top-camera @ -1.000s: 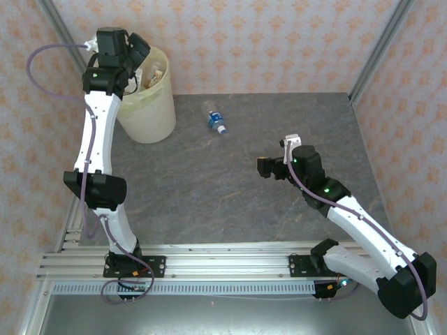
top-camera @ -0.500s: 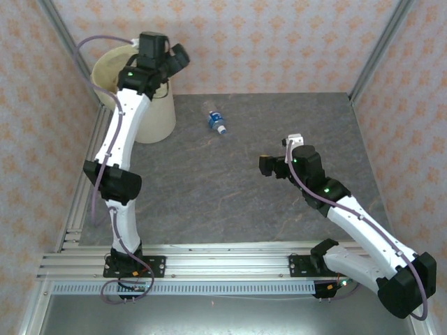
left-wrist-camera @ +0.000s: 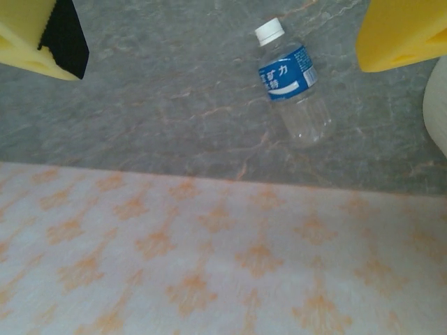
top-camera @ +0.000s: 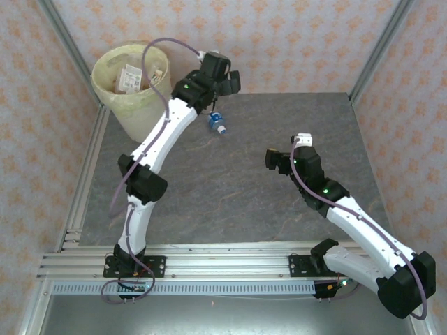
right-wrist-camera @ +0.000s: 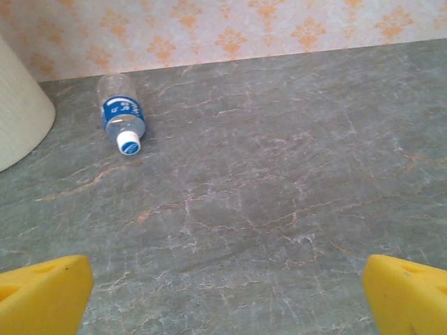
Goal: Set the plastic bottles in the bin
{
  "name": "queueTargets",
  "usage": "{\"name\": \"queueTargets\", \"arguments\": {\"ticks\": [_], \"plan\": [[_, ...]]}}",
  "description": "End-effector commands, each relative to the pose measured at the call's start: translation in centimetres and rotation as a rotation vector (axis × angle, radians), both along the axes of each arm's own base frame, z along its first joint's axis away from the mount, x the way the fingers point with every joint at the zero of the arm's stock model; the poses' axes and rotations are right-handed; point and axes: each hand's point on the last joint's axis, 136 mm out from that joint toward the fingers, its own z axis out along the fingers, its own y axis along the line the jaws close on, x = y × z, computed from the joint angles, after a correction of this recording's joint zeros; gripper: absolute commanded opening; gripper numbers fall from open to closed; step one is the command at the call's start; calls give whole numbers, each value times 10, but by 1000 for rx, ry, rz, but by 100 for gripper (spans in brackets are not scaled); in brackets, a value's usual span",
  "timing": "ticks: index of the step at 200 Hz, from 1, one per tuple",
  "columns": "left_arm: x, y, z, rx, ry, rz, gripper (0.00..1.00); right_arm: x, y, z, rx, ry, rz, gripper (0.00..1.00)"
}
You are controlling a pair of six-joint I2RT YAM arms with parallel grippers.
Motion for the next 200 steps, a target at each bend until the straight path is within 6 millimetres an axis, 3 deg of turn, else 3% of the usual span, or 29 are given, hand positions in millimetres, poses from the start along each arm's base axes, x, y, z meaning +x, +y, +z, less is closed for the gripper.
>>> {"name": "queueTargets", "arguments": {"ticks": [1, 27, 69, 90, 122, 172, 200], "plan": [[11, 15, -40, 107, 62, 88, 100, -4, -14, -5, -13, 11, -65, 99], [24, 23, -99, 157, 157, 155, 100, -9, -19, -6, -13, 13, -80, 99], [44, 38, -166, 97, 263, 211, 100, -14, -25, -7, -11, 12, -103, 99], [53, 39, -185, 106, 269, 205, 100, -14, -27, -7, -14, 13, -110, 99], [64, 56, -211, 137, 280, 239, 99, -14, -28, -7, -11, 15, -118, 99], [86, 48, -222, -5, 248, 202, 99, -13, -29, -8, -13, 15, -128, 99], [93, 62, -230, -36, 251, 248, 97, -13, -30, -8, -15, 15, -132, 99]]}}
